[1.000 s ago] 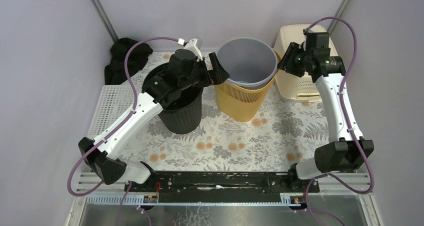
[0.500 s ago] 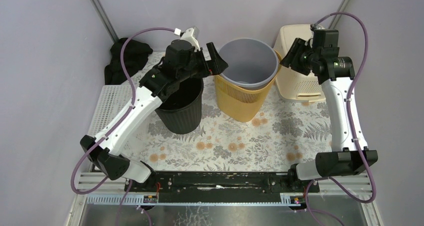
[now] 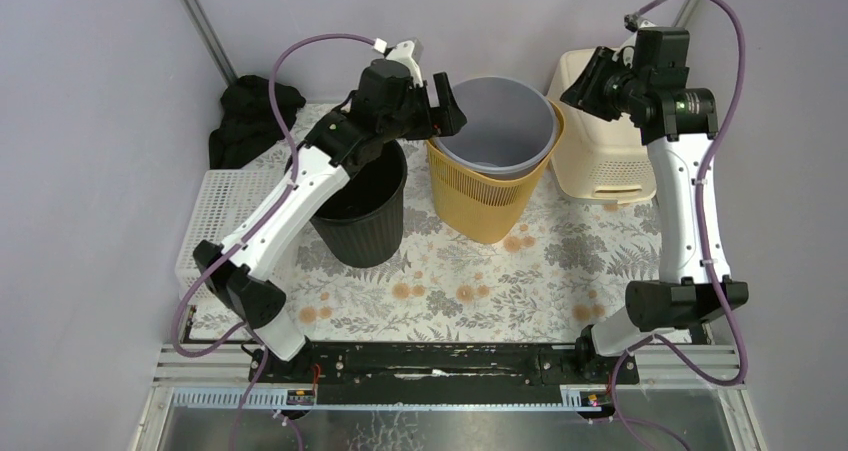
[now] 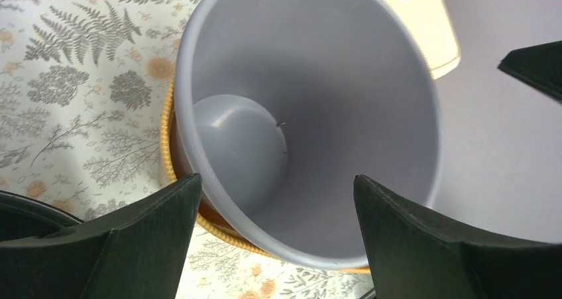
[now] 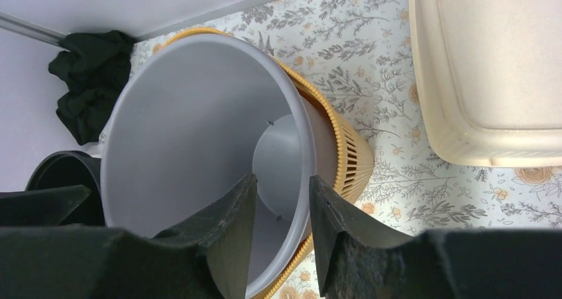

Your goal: Turn the large container upside down

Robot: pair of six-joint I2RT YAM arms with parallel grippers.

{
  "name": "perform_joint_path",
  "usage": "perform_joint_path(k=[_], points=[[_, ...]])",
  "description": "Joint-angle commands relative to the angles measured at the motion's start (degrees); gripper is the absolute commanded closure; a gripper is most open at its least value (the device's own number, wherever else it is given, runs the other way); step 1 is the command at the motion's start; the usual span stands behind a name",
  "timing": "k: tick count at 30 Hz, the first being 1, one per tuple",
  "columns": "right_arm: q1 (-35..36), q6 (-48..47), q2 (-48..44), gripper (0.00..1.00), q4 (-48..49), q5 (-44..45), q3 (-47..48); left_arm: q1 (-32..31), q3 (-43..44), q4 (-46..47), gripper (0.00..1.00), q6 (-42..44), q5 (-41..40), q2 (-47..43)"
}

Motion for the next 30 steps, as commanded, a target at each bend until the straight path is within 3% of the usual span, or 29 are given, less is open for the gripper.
perform_joint_path(k=[1, 16, 30], points=[[-0.14, -2.15, 3.67, 0.58, -3.68, -1.7, 3.56, -0.39, 3.03, -3.68, 0.09, 3.01, -3.16, 2.33], [1.47, -4.75, 10.17, 0.56, -7.69, -0.97, 7.59, -2.35, 5.31, -7.01, 0.09, 4.62, -6.25, 5.33], [6.82, -6.88, 12.26, 0.6, -11.57, 7.37, 9.6, -2.84, 7.95, -9.71, 0.09, 6.13, -7.71, 7.8]])
